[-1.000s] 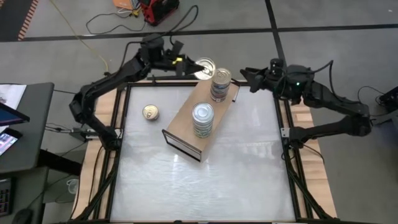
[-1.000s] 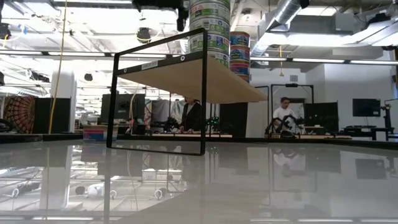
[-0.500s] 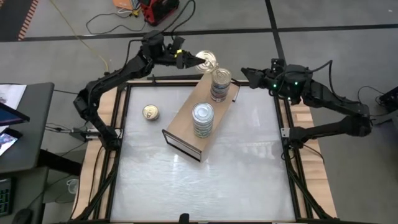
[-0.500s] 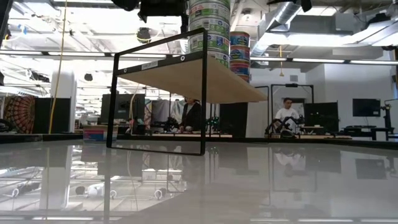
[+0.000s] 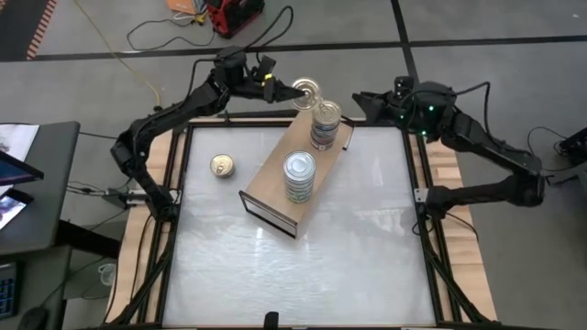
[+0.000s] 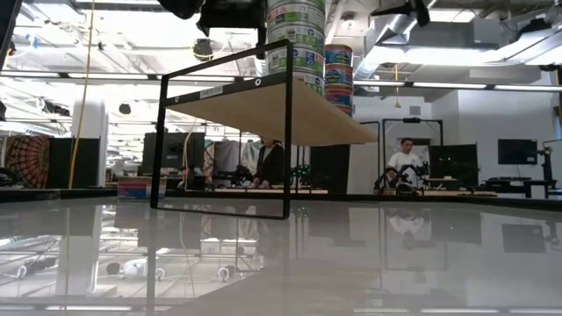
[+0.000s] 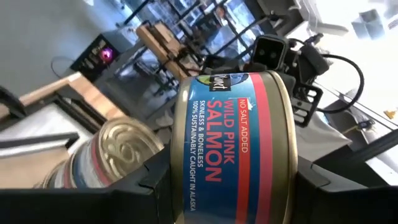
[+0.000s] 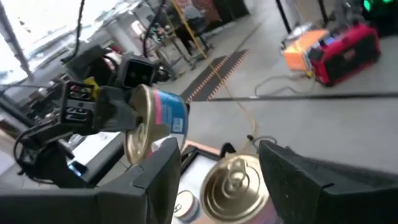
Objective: Stack canned seafood by type on shelf
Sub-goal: Stack the blue tuna can on top of the other blue tuna can
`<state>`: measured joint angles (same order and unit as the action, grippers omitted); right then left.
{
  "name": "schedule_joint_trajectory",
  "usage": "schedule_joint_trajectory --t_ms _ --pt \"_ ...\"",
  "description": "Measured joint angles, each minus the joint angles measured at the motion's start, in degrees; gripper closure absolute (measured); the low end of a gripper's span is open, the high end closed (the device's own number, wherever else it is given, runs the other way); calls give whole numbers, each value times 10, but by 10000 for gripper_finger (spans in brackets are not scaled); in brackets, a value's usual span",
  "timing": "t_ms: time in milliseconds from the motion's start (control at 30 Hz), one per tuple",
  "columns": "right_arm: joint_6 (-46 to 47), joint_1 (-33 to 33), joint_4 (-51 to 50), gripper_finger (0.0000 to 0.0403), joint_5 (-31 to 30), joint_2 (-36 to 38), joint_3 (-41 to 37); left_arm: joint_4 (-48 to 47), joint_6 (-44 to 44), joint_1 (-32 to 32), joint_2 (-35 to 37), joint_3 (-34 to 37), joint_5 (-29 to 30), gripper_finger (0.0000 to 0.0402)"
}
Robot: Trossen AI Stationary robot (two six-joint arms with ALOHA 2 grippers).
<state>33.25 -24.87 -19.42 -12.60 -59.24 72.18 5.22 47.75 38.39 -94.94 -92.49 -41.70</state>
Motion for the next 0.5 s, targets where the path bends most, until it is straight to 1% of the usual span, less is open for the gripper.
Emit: schedule_joint_trajectory --t_ms 133,400,500 --pt "-30 -26 26 163 36 5 0 5 -4 0 2 0 15 217" --pt "-32 -87 36 163 111 -1 0 3 5 -3 2 0 31 217" --pt "-33 -101 41 163 125 -2 0 6 15 -5 2 0 37 217"
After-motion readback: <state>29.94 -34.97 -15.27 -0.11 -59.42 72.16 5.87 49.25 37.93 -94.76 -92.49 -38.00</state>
